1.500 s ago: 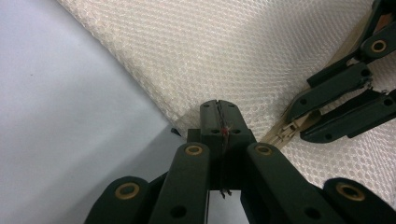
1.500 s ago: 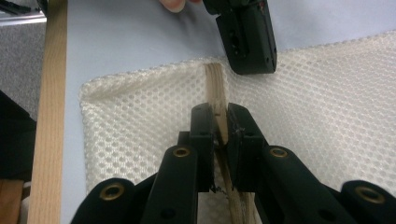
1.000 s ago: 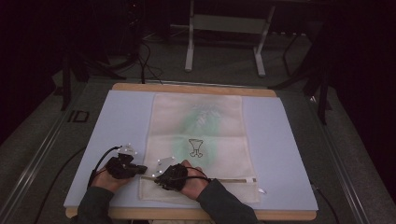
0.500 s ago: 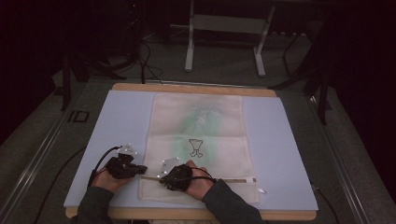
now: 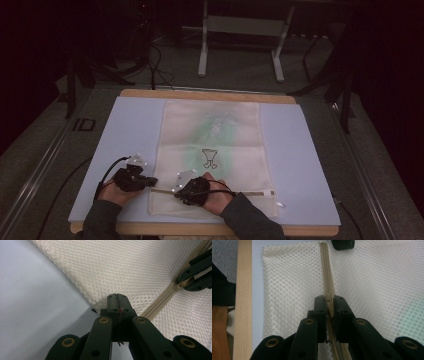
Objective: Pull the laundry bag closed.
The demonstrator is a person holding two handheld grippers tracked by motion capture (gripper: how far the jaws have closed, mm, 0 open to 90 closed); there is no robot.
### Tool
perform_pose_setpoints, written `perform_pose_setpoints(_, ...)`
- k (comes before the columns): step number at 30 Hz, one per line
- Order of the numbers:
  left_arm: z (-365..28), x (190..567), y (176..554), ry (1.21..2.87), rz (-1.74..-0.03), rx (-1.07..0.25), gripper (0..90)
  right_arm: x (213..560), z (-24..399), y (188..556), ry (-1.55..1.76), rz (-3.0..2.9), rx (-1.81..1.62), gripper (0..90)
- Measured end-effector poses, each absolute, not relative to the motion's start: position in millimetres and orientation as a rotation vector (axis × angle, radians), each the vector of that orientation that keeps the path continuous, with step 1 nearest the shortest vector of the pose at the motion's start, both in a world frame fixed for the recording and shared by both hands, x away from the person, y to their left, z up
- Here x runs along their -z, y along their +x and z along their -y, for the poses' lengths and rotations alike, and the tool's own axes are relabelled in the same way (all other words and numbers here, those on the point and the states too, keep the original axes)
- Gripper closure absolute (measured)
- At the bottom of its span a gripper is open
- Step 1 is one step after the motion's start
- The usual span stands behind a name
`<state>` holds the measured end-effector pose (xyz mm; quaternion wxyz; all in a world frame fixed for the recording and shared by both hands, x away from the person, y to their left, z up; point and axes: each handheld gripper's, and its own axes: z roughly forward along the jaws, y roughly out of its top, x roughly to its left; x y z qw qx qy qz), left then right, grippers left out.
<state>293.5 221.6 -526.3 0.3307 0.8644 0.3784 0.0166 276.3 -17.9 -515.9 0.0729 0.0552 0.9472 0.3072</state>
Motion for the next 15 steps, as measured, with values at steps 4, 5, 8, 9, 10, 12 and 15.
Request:
perform_pose_setpoints(4,-221.6,526.3,293.5,2.26,-0.99,-0.043,90.0,514.9,22.0,275.9,0.174,-2.846,-0.915,82.2)
perform_pose_setpoints(5,-221.6,526.4,293.5,2.258,-0.992,-0.042,90.0,515.1,23.2,276.0,0.172,-2.848,-0.915,82.3)
perform_pose_setpoints(8,-221.7,526.3,293.6,2.259,-0.991,-0.041,90.0,515.0,26.0,275.7,0.174,-2.847,-0.912,82.2)
perform_pose_setpoints(9,-221.7,526.3,293.6,2.259,-0.991,-0.041,90.0,514.9,27.1,275.6,0.176,-2.847,-0.911,82.2)
perform_pose_setpoints(10,-221.6,526.3,293.6,2.259,-0.991,-0.041,90.0,514.7,28.1,275.7,0.179,-2.849,-0.908,82.3)
perform_pose_setpoints(12,-221.7,526.2,293.6,2.262,-0.989,-0.042,90.0,514.9,29.5,275.7,0.174,-2.845,-0.913,82.2)
perform_pose_setpoints(15,-221.7,526.2,293.6,2.262,-0.989,-0.042,90.0,515.0,31.2,274.5,0.174,-2.848,-0.899,82.2)
